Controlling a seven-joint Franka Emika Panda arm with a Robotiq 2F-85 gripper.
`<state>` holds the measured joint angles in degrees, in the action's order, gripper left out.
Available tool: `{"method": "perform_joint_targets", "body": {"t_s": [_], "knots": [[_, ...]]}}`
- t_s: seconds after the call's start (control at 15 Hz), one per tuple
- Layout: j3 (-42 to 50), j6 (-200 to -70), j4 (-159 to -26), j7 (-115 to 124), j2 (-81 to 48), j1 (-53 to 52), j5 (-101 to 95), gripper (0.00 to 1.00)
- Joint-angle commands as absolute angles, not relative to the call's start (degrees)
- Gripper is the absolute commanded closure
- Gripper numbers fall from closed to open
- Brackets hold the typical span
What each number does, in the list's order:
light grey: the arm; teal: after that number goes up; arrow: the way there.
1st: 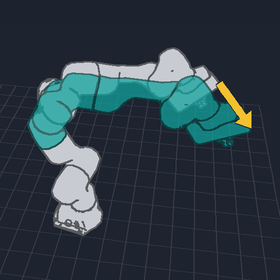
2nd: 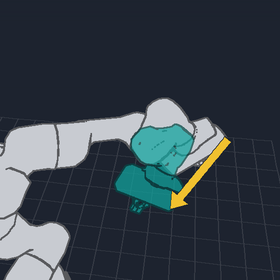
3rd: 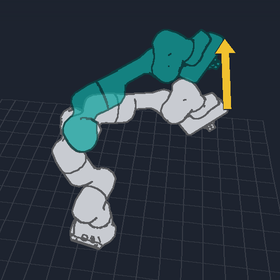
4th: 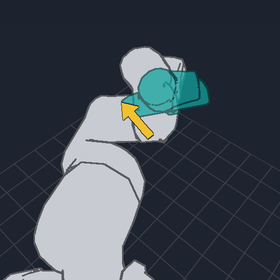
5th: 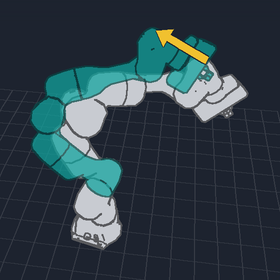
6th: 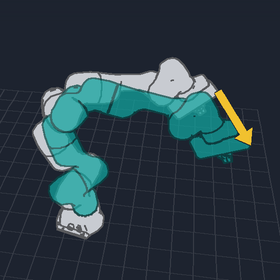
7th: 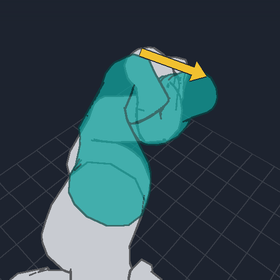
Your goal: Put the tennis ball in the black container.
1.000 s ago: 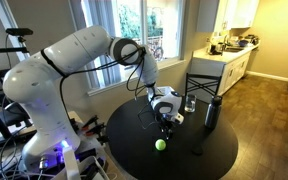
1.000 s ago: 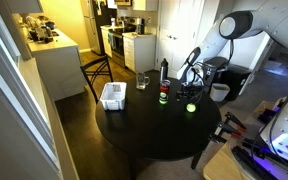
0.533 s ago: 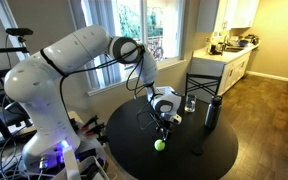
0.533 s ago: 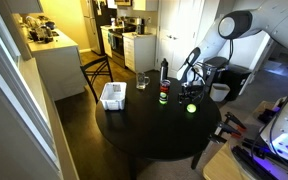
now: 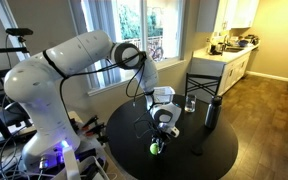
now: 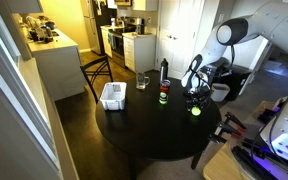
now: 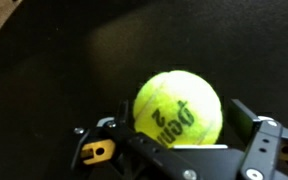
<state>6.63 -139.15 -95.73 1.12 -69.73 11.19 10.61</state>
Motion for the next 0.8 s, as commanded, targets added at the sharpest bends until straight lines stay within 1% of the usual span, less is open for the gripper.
{"method": "perform_joint_targets", "body": {"t_s": [0.0, 0.07, 0.13, 0.47, 0.53, 0.6, 0.73], "knots": [[6.96, -138.47, -94.60, 4.00, -73.14, 12.20, 10.47, 0.00], [6.71, -138.63, -94.17, 3.83, -73.64, 12.61, 10.65, 0.25], [6.47, -138.60, -93.73, 3.76, -73.23, 12.82, 10.79, 0.27], [5.17, -138.99, -92.56, 3.49, -73.19, 12.92, 11.20, 0.58], [4.70, -139.57, -93.10, 3.19, -72.37, 13.01, 11.44, 0.62], [4.01, -140.24, -93.61, 2.54, -71.38, 13.37, 11.79, 0.63], [1.63, -142.91, -95.90, 0.61, -68.14, 14.35, 12.72, 0.67]]}}
